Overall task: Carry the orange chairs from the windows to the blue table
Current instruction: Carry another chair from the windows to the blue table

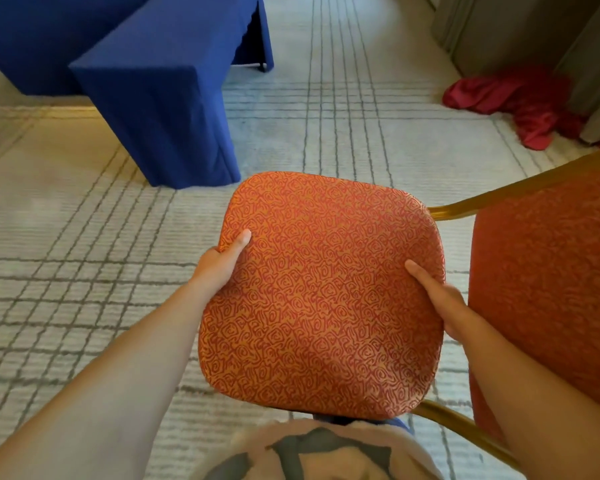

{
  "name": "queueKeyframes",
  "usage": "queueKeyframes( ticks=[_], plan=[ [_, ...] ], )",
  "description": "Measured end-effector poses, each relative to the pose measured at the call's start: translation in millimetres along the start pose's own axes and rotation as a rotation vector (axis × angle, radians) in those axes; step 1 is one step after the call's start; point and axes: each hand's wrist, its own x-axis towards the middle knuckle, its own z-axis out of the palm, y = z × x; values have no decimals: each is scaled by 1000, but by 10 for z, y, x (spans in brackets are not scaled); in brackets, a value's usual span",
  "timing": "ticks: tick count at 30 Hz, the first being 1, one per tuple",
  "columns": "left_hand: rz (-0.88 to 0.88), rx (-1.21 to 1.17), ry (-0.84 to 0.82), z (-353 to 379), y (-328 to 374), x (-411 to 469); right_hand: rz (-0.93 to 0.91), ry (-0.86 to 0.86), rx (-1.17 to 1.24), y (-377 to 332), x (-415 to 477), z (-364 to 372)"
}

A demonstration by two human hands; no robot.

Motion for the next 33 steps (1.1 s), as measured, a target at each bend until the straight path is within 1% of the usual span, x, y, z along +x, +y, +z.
queueKeyframes(
  ticks=[2,6,10,15,20,23,24,25,27,31,33],
  plan=[
    [28,-8,20,61,330,334,-27,10,-1,-378,323,77],
    [-16,-37,17,272,1048,1154,-19,-21,-15,-1295,1118,119],
    [-52,-40,23,424,1443,1802,7,-34,-16,-1823,1771,267],
    [-60,-40,21,505,1858,2738,61,-57,4,-2375,2535,658],
    [-75,-31,-14,582,2412,3947,89,-54,23,-3069,3478,1118],
    [-13,-19,-10,531,2901,4721,46,-27,44,-3623,3998,1442],
    [12,-15,-4,472,3202,5095,42,-22,62,-3953,4238,1603],
    [37,-15,12,444,3281,5190,20,-6,68,-4072,4287,1643],
    [78,5,24,366,3666,5650,-23,12,82,-4541,4580,1825],
    [83,-7,4,308,4408,6507,-90,47,108,-5413,5149,2091],
    [71,-8,-24,366,4683,6916,-92,57,105,-5741,5456,2179]
  ],
)
